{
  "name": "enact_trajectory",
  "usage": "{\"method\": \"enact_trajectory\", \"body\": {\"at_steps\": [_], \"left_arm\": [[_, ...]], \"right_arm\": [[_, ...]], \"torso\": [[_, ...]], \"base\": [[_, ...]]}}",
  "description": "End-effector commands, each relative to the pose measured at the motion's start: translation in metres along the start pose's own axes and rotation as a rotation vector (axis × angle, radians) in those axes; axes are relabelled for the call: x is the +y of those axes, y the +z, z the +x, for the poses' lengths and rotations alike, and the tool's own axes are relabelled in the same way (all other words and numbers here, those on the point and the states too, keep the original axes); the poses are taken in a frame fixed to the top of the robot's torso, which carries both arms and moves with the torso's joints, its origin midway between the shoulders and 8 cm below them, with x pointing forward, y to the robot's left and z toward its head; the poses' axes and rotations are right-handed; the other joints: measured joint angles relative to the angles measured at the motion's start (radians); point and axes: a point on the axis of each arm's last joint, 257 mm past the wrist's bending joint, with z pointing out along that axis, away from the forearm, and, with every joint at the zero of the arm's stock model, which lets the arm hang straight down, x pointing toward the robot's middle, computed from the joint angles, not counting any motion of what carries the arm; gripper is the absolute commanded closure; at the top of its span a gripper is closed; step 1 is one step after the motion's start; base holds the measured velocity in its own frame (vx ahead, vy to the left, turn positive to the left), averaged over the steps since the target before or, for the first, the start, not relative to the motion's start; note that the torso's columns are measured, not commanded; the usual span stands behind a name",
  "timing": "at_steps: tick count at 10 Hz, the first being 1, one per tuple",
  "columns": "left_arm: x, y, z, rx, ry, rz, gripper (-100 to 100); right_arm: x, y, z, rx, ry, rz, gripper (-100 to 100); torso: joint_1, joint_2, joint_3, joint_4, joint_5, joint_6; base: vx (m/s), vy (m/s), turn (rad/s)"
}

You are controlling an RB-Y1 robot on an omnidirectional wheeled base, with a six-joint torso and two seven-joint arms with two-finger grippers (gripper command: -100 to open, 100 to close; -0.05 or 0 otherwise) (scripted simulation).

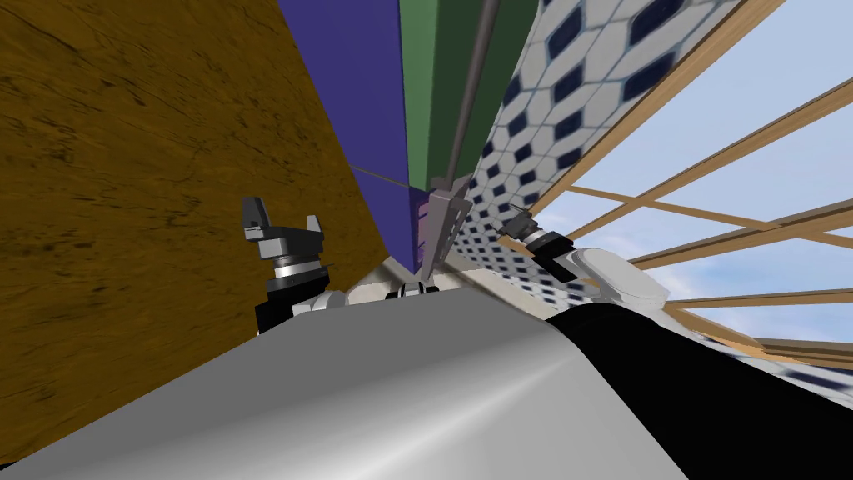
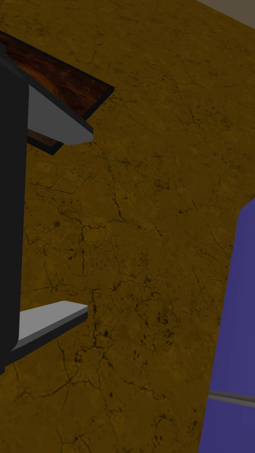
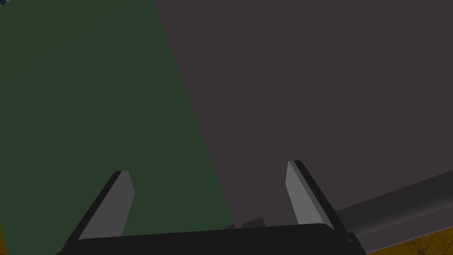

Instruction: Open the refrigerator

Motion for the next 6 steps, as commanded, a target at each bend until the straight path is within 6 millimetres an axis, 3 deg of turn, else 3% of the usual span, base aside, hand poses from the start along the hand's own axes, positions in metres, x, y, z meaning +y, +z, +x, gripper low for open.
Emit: {"method": "enact_trajectory", "body": {"at_steps": [1, 6], "left_arm": [[0.000, 0.000, 0.000, 0.000, 0.000, 0.000, 0], [0.000, 0.000, 0.000, 0.000, 0.000, 0.000, 0]], "right_arm": [[-0.018, -0.007, 0.026, 0.071, -0.050, 0.038, -100], [-0.058, -0.027, 0.084, 0.227, -0.159, 0.116, -100]], "torso": [[0.002, -0.001, -0.001, 0.000, 0.001, 0.000], [-0.004, 0.001, 0.000, 0.000, -0.001, 0.000]], "base": [[0.057, 0.193, -0.104], [0.044, 0.207, -0.104]]}}
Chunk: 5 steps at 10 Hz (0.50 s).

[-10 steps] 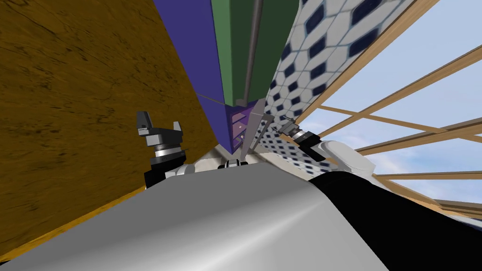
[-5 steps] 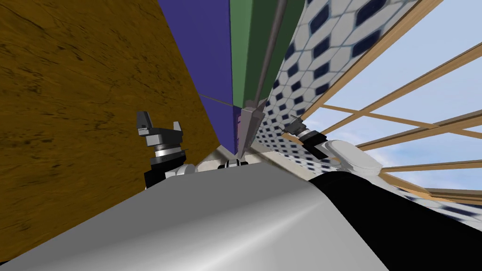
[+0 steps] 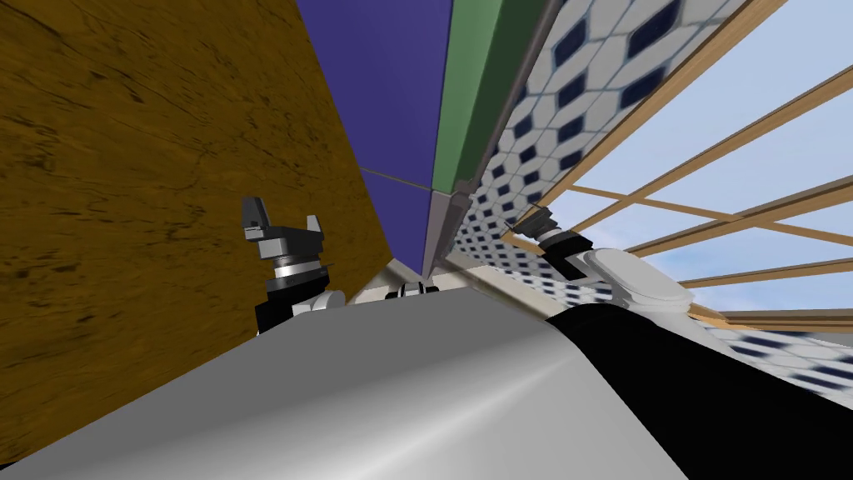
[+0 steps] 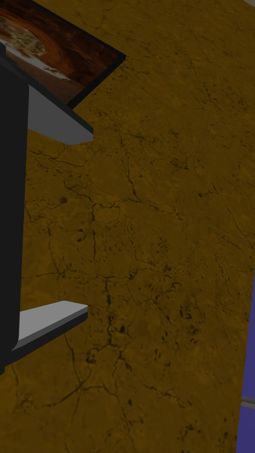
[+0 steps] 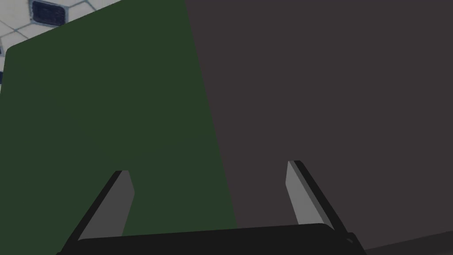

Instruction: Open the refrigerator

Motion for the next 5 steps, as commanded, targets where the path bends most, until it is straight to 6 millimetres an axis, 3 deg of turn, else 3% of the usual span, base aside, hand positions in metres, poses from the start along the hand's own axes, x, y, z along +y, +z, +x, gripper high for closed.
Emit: {"method": "enact_trajectory", "body": {"at_steps": [1, 3, 4, 5], "left_arm": [[0.000, 0.000, 0.000, 0.000, 0.000, 0.000, 0], [0.000, 0.000, 0.000, 0.000, 0.000, 0.000, 0], [0.000, 0.000, 0.000, 0.000, 0.000, 0.000, 0], [0.000, 0.000, 0.000, 0.000, 0.000, 0.000, 0]], "right_arm": [[-0.016, -0.004, 0.028, 0.067, -0.046, 0.034, -100], [-0.031, -0.010, 0.054, 0.131, -0.086, 0.064, -100], [-0.025, -0.008, 0.048, 0.114, -0.074, 0.055, -100], [-0.022, -0.006, 0.036, 0.074, -0.074, 0.044, -100]], "torso": [[0.001, 0.000, 0.000, 0.000, 0.000, 0.000], [0.004, -0.003, -0.002, -0.001, 0.001, 0.000], [0.003, -0.001, -0.001, -0.001, 0.001, 0.000], [-0.003, 0.001, 0.000, 0.000, -0.001, 0.000]], "base": [[0.054, 0.184, -0.080], [0.057, 0.213, -0.096], [0.013, 0.091, -0.022], [0.089, 0.028, -0.338]]}}
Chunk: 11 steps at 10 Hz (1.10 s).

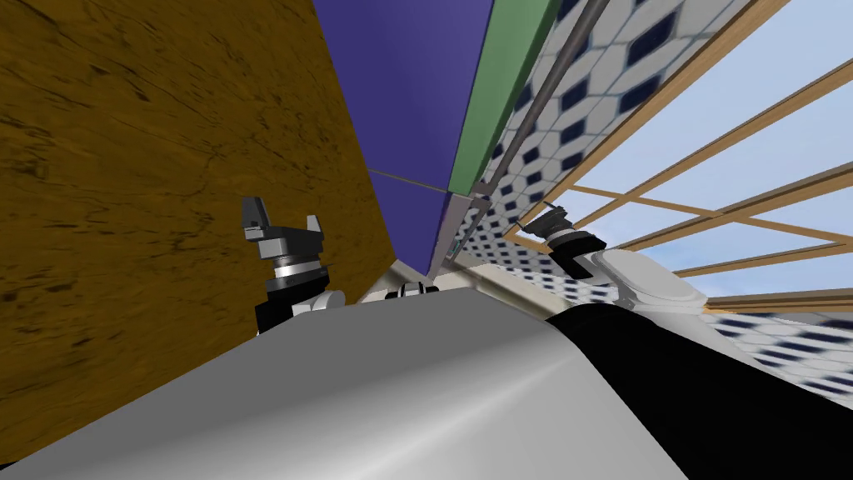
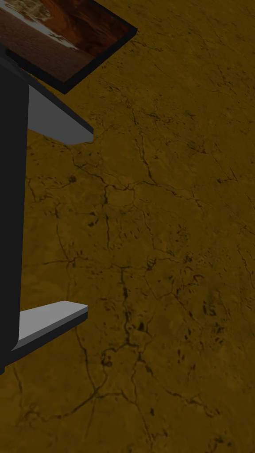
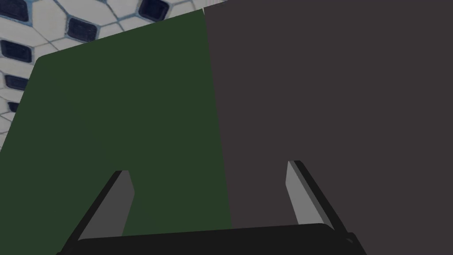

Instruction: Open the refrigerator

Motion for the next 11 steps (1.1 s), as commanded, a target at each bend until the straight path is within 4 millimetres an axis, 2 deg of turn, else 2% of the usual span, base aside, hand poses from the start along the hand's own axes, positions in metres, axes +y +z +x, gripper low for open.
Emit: {"method": "enact_trajectory", "body": {"at_steps": [1, 5, 8, 9, 10, 11], "left_arm": [[0.000, 0.000, 0.000, 0.000, 0.000, 0.000, 0], [0.000, 0.000, 0.000, 0.000, 0.000, 0.000, 0], [0.000, 0.000, 0.000, 0.000, 0.000, 0.000, 0], [0.000, 0.000, 0.000, 0.000, 0.000, 0.000, 0], [0.000, 0.000, 0.000, 0.000, 0.000, 0.000, 0], [0.000, 0.000, 0.000, 0.000, 0.000, 0.000, 0]], "right_arm": [[0.002, 0.000, -0.021, -0.068, 0.004, -0.017, -100], [0.004, -0.002, -0.050, -0.159, 0.006, -0.037, -100], [0.006, -0.005, -0.071, -0.229, 0.004, -0.051, -100], [0.005, -0.004, -0.066, -0.211, 0.005, -0.046, -100], [0.005, -0.003, -0.064, -0.205, 0.005, -0.047, 100], [0.005, -0.002, -0.057, -0.182, 0.006, -0.042, 100]], "torso": [[-0.002, -0.003, -0.001, -0.001, -0.001, 0.002], [0.005, 0.000, 0.000, 0.000, 0.001, 0.000], [0.007, 0.004, 0.003, 0.001, 0.002, 0.001], [0.006, 0.002, 0.001, 0.001, 0.002, 0.001], [0.004, 0.000, 0.000, 0.000, 0.001, -0.001], [0.002, 0.000, 0.000, 0.000, 0.000, -0.001]], "base": [[0.187, 0.031, -0.330], [0.182, 0.009, -0.238], [0.076, 0.055, -0.264], [0.018, 0.032, -0.072], [-0.027, -0.010, 0.181], [-0.051, -0.044, 0.295]]}}
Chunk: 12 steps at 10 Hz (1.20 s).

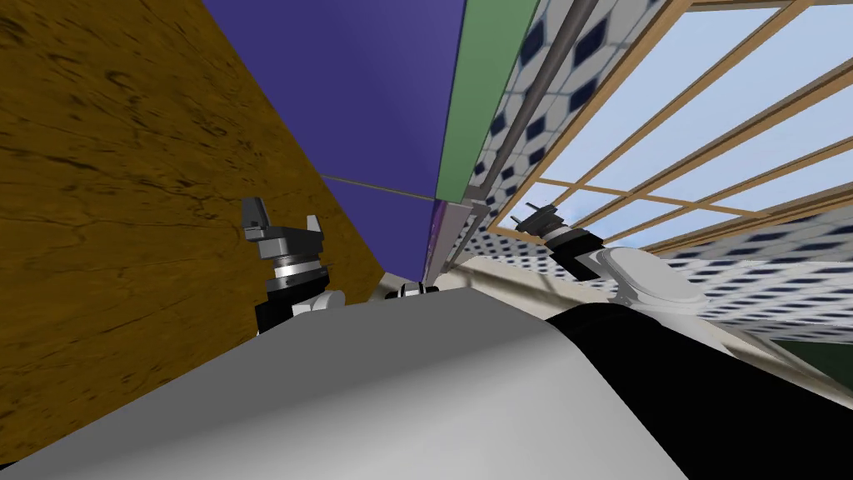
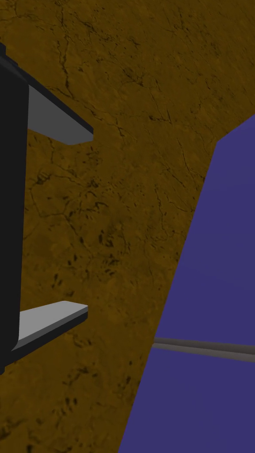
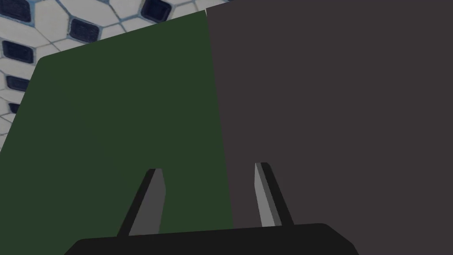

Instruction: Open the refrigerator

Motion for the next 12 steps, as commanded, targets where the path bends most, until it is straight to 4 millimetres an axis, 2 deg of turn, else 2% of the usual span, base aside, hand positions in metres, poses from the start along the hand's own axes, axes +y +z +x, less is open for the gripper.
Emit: {"method": "enact_trajectory", "body": {"at_steps": [1, 8, 9, 10, 12], "left_arm": [[0.000, 0.000, 0.000, 0.000, 0.000, 0.000, 0], [0.000, 0.000, 0.000, 0.000, 0.000, 0.000, 0], [0.000, 0.000, 0.000, 0.000, 0.000, 0.000, 0], [0.000, 0.000, 0.000, 0.000, 0.000, 0.000, 0], [0.000, 0.000, 0.000, 0.000, 0.000, 0.000, 0]], "right_arm": [[-0.001, -0.001, 0.015, 0.051, 0.001, 0.011, 100], [-0.006, -0.010, 0.064, 0.210, -0.005, 0.048, 100], [-0.003, -0.008, 0.059, 0.194, -0.003, 0.043, 100], [-0.003, -0.007, 0.060, 0.192, 0.041, 0.037, -100], [-0.003, -0.005, 0.060, 0.186, 0.089, 0.029, -100]], "torso": [[-0.001, 0.000, 0.000, 0.000, 0.000, 0.001], [0.002, -0.002, -0.001, 0.000, 0.001, 0.001], [0.001, -0.002, -0.001, -0.001, 0.000, 0.001], [0.002, -0.006, -0.003, -0.001, 0.001, 0.002], [0.012, -0.006, -0.004, -0.002, 0.004, 0.001]], "base": [[-0.072, -0.071, 0.291], [-0.146, -0.023, 0.239], [-0.071, -0.017, 0.052], [-0.003, 0.086, -0.001], [0.008, 0.180, 0.011]]}}
